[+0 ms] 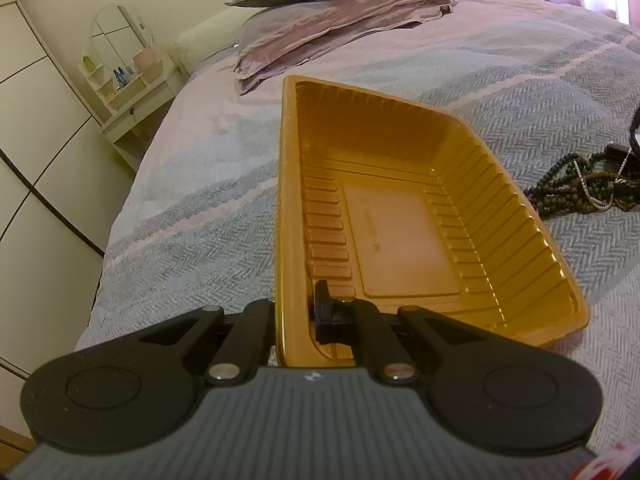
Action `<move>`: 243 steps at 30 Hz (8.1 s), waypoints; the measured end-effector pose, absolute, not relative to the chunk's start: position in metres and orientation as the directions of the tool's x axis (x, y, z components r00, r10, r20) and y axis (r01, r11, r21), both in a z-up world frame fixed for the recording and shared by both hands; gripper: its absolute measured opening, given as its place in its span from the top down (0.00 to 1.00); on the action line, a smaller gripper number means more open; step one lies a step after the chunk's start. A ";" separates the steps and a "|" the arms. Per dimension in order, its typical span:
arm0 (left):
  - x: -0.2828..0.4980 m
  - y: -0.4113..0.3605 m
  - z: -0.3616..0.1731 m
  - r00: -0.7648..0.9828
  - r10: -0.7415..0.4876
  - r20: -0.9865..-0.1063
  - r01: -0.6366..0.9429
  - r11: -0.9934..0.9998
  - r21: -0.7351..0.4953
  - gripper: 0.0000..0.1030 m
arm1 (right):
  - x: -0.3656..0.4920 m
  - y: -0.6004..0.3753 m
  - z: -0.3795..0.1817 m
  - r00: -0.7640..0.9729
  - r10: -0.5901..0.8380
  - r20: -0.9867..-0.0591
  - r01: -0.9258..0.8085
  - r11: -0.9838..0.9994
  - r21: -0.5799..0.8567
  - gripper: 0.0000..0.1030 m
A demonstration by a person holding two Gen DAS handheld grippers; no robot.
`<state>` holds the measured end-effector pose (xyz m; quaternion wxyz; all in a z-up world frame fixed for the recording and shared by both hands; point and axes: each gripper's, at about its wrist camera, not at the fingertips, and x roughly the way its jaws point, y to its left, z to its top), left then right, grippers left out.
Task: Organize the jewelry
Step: 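Carry the black watch into the orange tray and open the right tool, then grasp a second black watch from the pile with the right tool, then lower the second watch into the orange tray and release it, then grasp the black cylindrical case with the right tool, then carry the black case into the orange tray and release it, then grasp the brown bead necklace with the right tool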
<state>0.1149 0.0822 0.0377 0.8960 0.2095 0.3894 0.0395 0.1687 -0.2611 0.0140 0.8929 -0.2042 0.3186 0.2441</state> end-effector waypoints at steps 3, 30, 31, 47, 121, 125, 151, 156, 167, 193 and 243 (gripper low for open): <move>0.114 0.081 0.038 0.696 0.238 -0.677 0.091 0.906 0.413 0.97 | 0.165 -0.240 0.033 0.664 0.382 -0.642 -0.605 0.780 -0.161 0.79; 0.110 0.080 0.035 0.693 0.237 -0.680 0.069 0.918 0.389 0.98 | 0.159 -0.247 0.027 0.699 0.465 -0.543 -0.503 0.860 0.089 0.60; 0.110 0.080 0.034 0.694 0.238 -0.680 0.065 0.919 0.388 0.98 | 0.157 -0.263 0.022 0.720 0.419 -0.553 -0.462 0.884 0.068 0.59; 0.109 0.076 0.034 0.687 0.253 -0.681 0.044 0.921 0.387 0.98 | 0.143 -0.286 -0.054 0.657 0.317 -0.684 -0.557 0.816 -0.157 0.59; 0.111 0.083 0.031 0.680 0.230 -0.696 0.053 0.931 0.360 0.98 | 0.167 -0.132 0.031 0.511 0.676 -0.531 -0.734 0.665 0.141 0.53; 0.111 0.083 0.031 0.681 0.230 -0.696 0.053 0.931 0.360 0.98 | 0.166 -0.179 0.028 0.604 0.591 -0.535 -0.640 0.760 0.116 0.51; 0.114 0.081 0.030 0.676 0.243 -0.696 0.048 0.928 0.370 0.97 | 0.176 -0.311 -0.052 0.670 0.308 -0.676 -0.451 0.891 -0.041 0.52; 0.114 0.082 0.031 0.678 0.240 -0.695 0.049 0.929 0.368 0.97 | 0.179 -0.290 -0.057 0.658 0.299 -0.691 -0.533 0.833 -0.147 0.53; 0.112 0.084 0.032 0.678 0.233 -0.697 0.051 0.931 0.362 0.97 | 0.205 -0.302 -0.047 0.652 0.343 -0.676 -0.501 0.864 -0.045 0.65; 0.113 0.085 0.032 0.676 0.228 -0.700 0.053 0.934 0.354 0.97 | 0.219 -0.288 -0.015 0.688 0.352 -0.635 -0.487 0.873 -0.044 0.79; 0.114 0.087 0.032 0.681 0.218 -0.699 0.047 0.939 0.339 0.98 | 0.204 -0.349 -0.010 0.704 0.359 -0.613 -0.283 0.933 0.221 0.55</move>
